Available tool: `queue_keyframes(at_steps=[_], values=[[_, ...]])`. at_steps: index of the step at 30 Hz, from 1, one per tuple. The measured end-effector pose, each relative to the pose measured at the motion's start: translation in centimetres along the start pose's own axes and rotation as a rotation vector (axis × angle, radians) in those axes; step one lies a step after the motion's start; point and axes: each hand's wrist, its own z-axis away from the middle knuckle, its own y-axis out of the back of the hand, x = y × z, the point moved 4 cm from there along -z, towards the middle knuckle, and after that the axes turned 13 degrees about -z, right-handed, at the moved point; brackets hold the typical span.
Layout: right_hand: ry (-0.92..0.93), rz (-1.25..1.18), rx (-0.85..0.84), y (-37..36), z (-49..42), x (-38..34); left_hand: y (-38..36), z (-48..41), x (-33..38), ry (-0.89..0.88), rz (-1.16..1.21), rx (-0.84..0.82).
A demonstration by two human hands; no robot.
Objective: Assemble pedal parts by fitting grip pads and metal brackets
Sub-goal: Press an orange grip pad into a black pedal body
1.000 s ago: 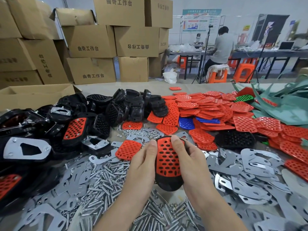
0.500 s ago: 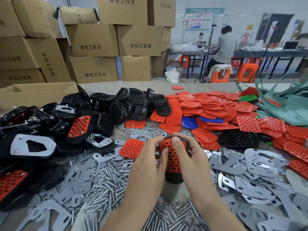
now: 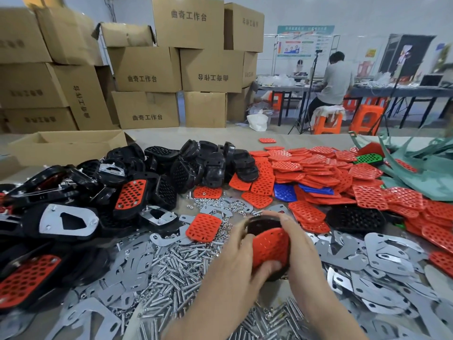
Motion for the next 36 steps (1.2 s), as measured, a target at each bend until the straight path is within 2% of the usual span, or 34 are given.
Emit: queue_keyframes(at_steps=[3,5,8,11,14,17,19,20,22,24,26,28,33,36], values=[[-0.186,-0.159,0.009,0.2,-0.3,-0.2,1.1,0.6,0.4,0.002,0.233,0.145],[-0.232,-0.175,0.076,0.4,-0.6,0.3,2.5,0.9,-0.1,0.116,0.452,0.257],[-0.262,-0.215,0.227,0.9,-1.3,1.1,4.1,0.1,-2.8,0.326,0.651,0.302],[-0.295,-0.447,0.344,0.3,-2.4,0.8,5.6,-2.1,-7.3,0.474,0.483,0.222],[-0.277,-0.565,0.358,-0.7,-4.5,0.2,6.1,-4.4,-11.7,0.560,0.113,0.074],[-0.257,-0.611,0.339,-2.3,-8.0,-0.5,7.1,-6.7,-13.7,0.536,-0.181,0.010],[-0.233,-0.596,0.343,-3.7,-10.8,-1.2,7.1,-8.3,-14.0,0.469,-0.288,-0.123],[-0.195,-0.468,0.365,-4.1,-12.2,-1.4,6.7,-8.8,-14.1,0.431,-0.334,-0.215],[-0.076,0.022,0.425,-4.0,-14.6,-1.5,5.8,-9.3,-13.5,0.331,-0.440,-0.394],[0.104,0.379,0.391,-4.2,-16.1,-2.2,4.9,-9.2,-12.9,0.244,-0.564,-0.523],[0.203,0.456,0.291,-4.8,-17.3,-2.2,4.2,-9.1,-12.5,0.196,-0.687,-0.592],[0.201,0.510,0.202,-5.8,-18.4,-1.4,3.9,-9.1,-12.2,0.192,-0.722,-0.613],[0.041,0.787,0.011,-8.9,-20.2,1.9,4.0,-9.1,-11.9,0.217,-0.590,-0.627],[0.015,0.858,-0.029,-11.0,-20.9,2.9,4.6,-8.7,-12.5,0.299,-0.392,-0.617]])
